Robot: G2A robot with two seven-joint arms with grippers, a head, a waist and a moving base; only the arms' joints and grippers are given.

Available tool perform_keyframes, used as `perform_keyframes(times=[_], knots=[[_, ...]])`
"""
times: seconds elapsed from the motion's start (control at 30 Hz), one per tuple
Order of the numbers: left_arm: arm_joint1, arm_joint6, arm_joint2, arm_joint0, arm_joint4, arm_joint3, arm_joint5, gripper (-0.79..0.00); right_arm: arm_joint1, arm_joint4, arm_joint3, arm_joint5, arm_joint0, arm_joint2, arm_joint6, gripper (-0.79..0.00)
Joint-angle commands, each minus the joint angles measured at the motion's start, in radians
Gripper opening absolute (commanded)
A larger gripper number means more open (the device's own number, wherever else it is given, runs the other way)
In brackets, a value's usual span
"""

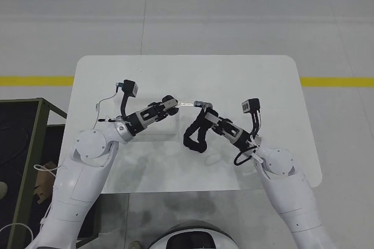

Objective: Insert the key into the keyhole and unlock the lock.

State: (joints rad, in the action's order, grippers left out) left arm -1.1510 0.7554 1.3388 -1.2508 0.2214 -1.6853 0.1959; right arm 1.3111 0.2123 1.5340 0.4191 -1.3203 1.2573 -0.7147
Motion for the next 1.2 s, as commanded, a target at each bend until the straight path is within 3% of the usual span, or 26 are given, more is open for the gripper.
perform_keyframes(times=[0.0,0.8,1.17], knots=[[-0.001,0.003,-0.002,0.003,-0.004,0.002,-0.002,-0.785,0.000,-0.004,-0.001,0.001,0.001,-0.001,0.000,-0.785],[-0.011,0.034,0.002,0.011,-0.074,-0.004,0.019,-0.785,-0.005,-0.051,0.019,-0.002,-0.001,-0.006,0.000,-0.785],[-0.014,0.056,-0.008,0.003,-0.127,-0.017,0.056,-0.785,-0.010,-0.141,0.049,-0.024,0.000,-0.010,0.003,-0.785]])
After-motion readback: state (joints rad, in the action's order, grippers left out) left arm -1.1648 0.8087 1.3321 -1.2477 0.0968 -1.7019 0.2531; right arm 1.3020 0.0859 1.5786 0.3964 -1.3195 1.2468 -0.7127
